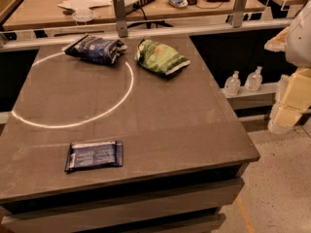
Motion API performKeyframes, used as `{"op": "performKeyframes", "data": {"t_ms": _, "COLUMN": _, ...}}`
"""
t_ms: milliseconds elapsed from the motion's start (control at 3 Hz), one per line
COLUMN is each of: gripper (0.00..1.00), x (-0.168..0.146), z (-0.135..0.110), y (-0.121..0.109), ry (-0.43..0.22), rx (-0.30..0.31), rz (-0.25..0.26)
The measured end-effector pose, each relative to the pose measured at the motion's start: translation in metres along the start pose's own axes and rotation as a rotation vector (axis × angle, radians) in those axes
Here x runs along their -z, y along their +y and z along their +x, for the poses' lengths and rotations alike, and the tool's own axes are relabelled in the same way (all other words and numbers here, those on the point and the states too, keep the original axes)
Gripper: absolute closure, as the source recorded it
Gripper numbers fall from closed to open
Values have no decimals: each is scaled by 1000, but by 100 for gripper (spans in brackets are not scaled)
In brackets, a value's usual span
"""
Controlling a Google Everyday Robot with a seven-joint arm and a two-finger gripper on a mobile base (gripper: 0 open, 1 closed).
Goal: Move green jalapeno chip bag near rxbar blueberry
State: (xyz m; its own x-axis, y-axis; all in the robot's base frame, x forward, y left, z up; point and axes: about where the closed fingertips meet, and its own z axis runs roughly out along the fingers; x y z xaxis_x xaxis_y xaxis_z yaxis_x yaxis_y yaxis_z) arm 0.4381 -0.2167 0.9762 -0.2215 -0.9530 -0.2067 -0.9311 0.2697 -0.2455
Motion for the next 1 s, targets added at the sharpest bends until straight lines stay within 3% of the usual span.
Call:
{"op": "performKeyframes", "data": {"t_ms": 333, "gripper": 0, "x": 0, "z": 0, "y": 0, "ry": 0, "rx": 0, "rz": 0}}
{"op": "performKeyframes", "data": {"t_ms": 667, "gripper": 0, "x": -1, "z": -3, "y": -4, "ry": -74, "rx": -2, "rz": -11}}
{"op": "performKeyframes", "data": {"t_ms": 1000, "gripper": 0, "x": -19, "z": 4, "y": -22, "ry": -260, "rx": -88, "rz": -20}}
